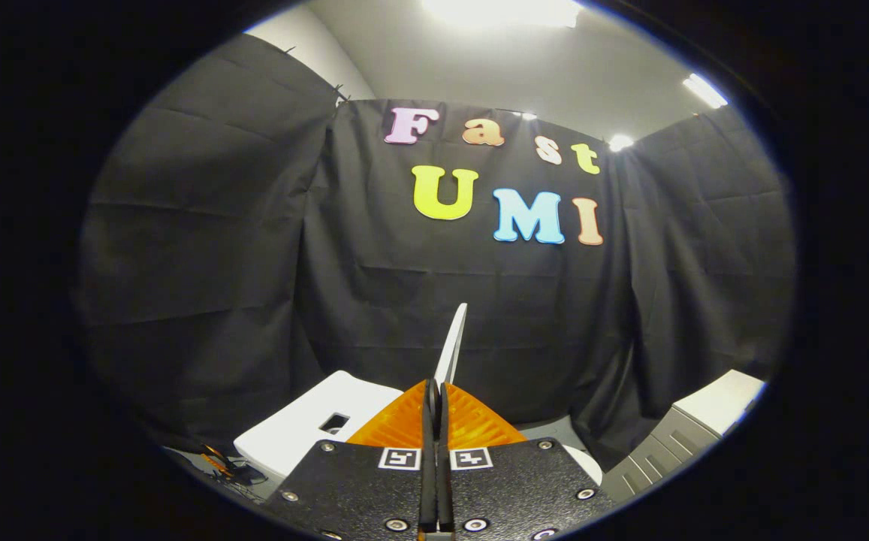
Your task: Open the toilet lid.
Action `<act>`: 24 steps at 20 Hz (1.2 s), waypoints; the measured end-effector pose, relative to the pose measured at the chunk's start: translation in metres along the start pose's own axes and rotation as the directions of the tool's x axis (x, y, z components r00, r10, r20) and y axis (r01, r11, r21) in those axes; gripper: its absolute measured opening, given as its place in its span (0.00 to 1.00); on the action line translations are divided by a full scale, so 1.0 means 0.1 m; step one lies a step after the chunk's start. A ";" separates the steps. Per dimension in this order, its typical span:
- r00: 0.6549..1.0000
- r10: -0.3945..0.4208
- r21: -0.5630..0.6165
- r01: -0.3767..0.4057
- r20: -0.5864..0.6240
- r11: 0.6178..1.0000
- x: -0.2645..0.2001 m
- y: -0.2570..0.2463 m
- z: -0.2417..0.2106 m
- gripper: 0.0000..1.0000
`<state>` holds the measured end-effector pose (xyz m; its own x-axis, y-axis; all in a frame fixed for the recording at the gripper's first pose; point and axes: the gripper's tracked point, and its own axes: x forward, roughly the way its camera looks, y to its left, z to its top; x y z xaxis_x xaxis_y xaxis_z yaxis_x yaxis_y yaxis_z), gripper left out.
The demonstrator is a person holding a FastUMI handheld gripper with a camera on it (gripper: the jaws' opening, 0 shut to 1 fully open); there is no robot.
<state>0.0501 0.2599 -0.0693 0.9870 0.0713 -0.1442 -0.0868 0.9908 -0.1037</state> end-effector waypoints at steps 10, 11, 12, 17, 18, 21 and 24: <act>0.995 0.095 -0.003 -0.095 0.022 0.995 0.15 0.86 0.02 0.00; 0.994 0.109 -0.023 -0.108 0.015 0.994 0.17 0.96 0.01 0.00; 0.994 0.111 -0.047 -0.111 0.009 0.993 0.16 1.04 0.00 0.00; 0.992 0.127 -0.112 -0.128 -0.015 0.985 0.20 1.21 -0.03 0.00; 0.992 0.124 -0.125 -0.124 -0.013 0.984 0.19 1.19 -0.02 0.00; 0.992 0.127 -0.152 -0.128 -0.021 0.980 0.20 1.16 -0.04 0.03; 0.980 0.188 -0.146 -0.195 -0.058 0.970 0.20 1.22 -0.06 0.10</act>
<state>0.0583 0.3817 -0.0911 0.9435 0.2497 -0.2179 -0.2961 0.9305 -0.2158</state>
